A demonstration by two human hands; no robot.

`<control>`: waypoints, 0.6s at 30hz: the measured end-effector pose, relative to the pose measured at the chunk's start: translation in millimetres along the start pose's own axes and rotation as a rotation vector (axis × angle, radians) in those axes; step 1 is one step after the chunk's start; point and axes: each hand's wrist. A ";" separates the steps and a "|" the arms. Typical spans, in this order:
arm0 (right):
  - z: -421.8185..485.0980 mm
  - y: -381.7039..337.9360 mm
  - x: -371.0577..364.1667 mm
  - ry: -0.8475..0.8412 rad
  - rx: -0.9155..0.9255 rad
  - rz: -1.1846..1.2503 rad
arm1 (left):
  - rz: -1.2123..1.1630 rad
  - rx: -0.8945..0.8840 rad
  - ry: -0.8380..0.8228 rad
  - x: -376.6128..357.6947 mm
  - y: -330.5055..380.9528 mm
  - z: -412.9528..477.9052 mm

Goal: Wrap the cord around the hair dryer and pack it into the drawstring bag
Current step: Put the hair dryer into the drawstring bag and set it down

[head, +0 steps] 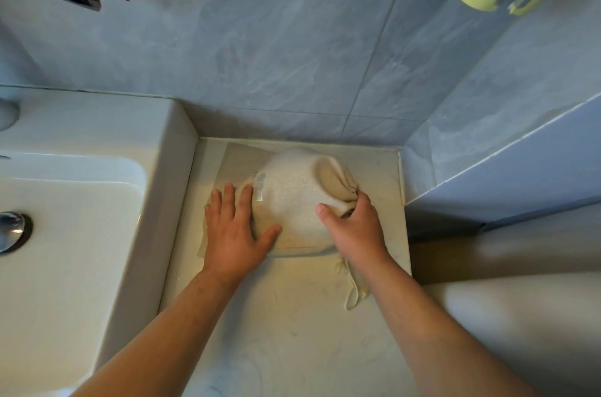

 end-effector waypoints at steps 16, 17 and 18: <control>-2.3 -28.0 26.1 -0.038 0.057 -0.065 | -0.015 -0.113 -0.124 35.9 -10.5 26.0; -11.2 -37.6 37.4 -0.026 0.108 -0.036 | -0.019 -0.142 -0.128 41.8 -10.9 27.9; -24.8 -53.2 53.1 -0.012 0.154 0.055 | -0.021 -0.174 -0.134 47.9 -9.8 28.7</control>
Point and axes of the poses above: each hand's wrist, its own z-axis towards the middle knuckle, its own x-axis out of the back of the hand, y = z × x, and after that the axes turned 13 degrees about y, right-handed
